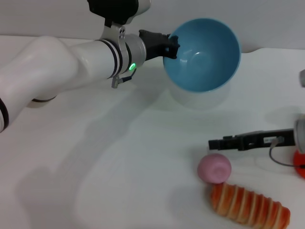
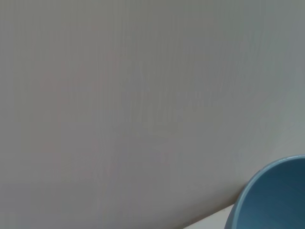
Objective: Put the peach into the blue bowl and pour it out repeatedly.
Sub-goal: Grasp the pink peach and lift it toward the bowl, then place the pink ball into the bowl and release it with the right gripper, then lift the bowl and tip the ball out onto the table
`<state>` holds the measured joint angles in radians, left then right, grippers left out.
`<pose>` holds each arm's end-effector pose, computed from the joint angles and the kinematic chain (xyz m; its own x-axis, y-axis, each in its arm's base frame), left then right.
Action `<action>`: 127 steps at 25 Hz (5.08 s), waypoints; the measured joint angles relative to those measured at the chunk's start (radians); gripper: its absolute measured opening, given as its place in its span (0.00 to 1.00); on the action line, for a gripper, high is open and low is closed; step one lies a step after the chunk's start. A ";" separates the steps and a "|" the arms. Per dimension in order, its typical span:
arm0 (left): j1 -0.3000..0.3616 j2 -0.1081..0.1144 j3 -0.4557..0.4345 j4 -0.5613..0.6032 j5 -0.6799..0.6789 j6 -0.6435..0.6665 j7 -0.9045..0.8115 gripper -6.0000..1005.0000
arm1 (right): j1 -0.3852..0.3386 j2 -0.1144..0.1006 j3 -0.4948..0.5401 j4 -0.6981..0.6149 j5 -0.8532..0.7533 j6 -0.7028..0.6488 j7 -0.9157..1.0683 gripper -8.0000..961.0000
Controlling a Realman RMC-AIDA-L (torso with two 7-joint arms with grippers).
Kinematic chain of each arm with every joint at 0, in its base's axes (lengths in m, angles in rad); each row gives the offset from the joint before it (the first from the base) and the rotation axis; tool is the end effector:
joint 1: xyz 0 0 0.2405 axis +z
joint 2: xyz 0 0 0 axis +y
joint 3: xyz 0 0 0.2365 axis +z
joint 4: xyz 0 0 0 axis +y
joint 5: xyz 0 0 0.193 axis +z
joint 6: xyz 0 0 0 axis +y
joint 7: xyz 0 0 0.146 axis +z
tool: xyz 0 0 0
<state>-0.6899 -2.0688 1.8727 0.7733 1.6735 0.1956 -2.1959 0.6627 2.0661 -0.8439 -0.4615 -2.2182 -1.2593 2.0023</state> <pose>-0.1531 0.4036 -0.0728 0.7764 0.4124 0.4766 0.6296 -0.5406 -0.5580 0.2547 0.3214 -0.0457 0.4960 -0.8371 -0.2308 -0.8650 -0.4996 -0.0472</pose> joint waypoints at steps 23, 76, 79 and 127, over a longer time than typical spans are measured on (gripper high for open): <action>-0.001 -0.002 0.030 -0.005 -0.001 -0.009 -0.013 0.00 | -0.035 0.003 -0.092 0.004 0.000 0.008 0.020 0.58; -0.110 -0.007 0.110 -0.035 0.270 0.238 -0.336 0.01 | -0.319 0.012 0.066 -0.258 0.728 -0.067 -0.754 0.61; -0.109 -0.003 0.109 -0.024 0.277 0.235 -0.333 0.01 | -0.359 0.007 0.090 -0.151 0.857 -0.036 -0.943 0.61; 0.084 -0.010 0.479 0.260 1.213 -0.400 0.163 0.01 | -0.484 0.008 0.569 0.347 0.930 -0.096 -1.358 0.61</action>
<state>-0.6064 -2.0784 2.3522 1.0328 2.8869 -0.2041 -2.0328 0.1788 2.0739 -0.2754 -0.1150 -1.2886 -1.3557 0.6443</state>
